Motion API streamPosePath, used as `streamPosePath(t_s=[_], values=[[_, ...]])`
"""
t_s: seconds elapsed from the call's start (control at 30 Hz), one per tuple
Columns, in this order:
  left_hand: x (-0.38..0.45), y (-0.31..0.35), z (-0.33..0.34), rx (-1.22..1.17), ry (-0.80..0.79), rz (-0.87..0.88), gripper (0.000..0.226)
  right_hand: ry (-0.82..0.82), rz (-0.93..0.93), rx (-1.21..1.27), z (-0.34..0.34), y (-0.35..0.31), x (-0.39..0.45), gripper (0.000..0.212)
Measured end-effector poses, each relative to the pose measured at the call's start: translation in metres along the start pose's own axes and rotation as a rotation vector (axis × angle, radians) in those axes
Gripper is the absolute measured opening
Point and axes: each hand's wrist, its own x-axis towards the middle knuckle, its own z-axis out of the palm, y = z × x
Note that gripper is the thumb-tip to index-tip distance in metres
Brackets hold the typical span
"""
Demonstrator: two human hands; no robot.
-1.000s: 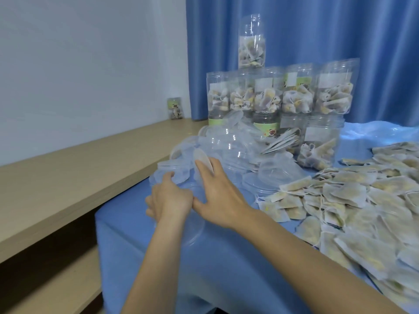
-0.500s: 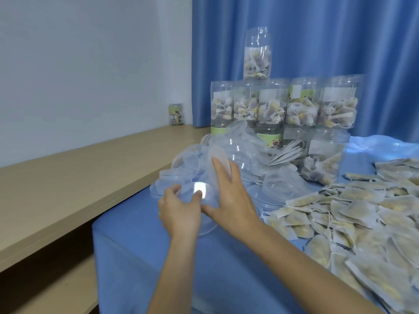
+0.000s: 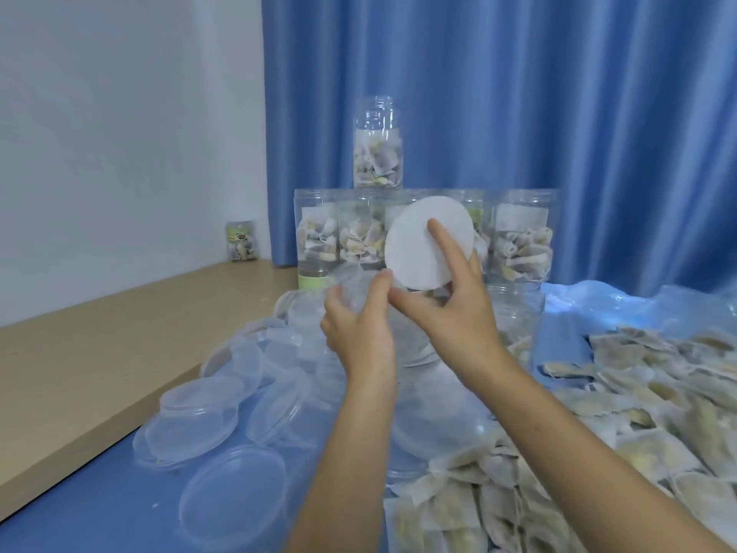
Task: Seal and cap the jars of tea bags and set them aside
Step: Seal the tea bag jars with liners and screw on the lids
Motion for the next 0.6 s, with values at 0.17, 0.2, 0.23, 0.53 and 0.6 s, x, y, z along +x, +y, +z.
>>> streamPosePath(t_s=[0.17,0.2,0.23,0.53,0.6], values=[[0.014,0.011,0.054,-0.669,-0.304,-0.271,0.027,0.069,0.098,0.310,-0.041,0.007,0.025,0.026],[0.020,0.011,0.060,-0.764,-0.402,-0.294,0.032,0.103,0.083,0.306,-0.049,0.010,0.030,0.027],[0.024,0.010,0.065,-0.829,-0.499,-0.302,0.037,0.122,0.065,0.290,-0.056,0.014,0.034,0.032],[0.026,-0.034,0.088,-0.839,-0.687,-0.378,0.045,-0.034,0.110,-0.229,-0.097,0.052,0.038,0.055],[0.025,-0.041,0.094,-0.837,-0.679,-0.404,0.042,-0.021,0.069,-0.420,-0.095,0.063,0.033,0.060]])
